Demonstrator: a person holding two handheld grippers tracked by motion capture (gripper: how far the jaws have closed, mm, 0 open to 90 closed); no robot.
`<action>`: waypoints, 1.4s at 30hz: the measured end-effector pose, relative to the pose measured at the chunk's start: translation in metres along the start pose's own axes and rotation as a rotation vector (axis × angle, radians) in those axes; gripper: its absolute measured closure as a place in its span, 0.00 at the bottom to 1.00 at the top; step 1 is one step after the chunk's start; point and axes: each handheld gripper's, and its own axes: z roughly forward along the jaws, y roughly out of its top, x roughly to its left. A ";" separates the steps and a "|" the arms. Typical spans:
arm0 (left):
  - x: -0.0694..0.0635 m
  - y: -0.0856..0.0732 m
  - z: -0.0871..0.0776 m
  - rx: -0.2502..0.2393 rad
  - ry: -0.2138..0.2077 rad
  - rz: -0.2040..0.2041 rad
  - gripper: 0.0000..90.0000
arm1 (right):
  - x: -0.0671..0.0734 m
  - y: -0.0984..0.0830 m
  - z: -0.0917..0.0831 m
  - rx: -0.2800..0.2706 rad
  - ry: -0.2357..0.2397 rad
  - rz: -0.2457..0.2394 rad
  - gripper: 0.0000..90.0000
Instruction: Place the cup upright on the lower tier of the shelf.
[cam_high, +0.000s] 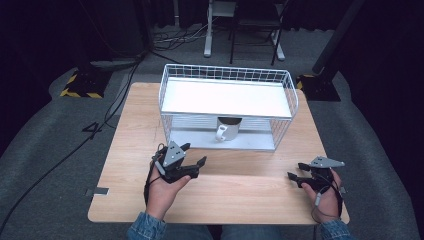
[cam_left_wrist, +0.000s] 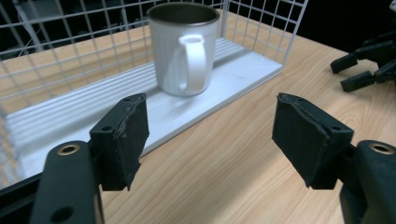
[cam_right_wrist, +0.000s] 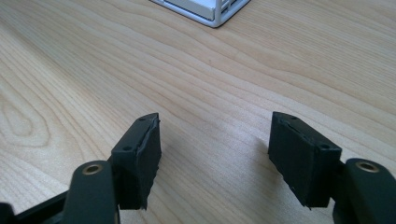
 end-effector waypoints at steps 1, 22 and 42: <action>0.000 0.000 0.000 0.000 0.000 0.000 0.28 | 0.000 0.000 0.000 0.000 0.000 -0.001 0.39; 0.038 -0.051 -0.039 0.116 0.101 -0.001 0.18 | 0.001 0.000 0.000 -0.003 -0.002 -0.005 0.39; 0.059 -0.094 -0.041 0.308 0.160 -0.015 0.18 | 0.001 0.000 0.000 -0.002 0.007 -0.014 0.39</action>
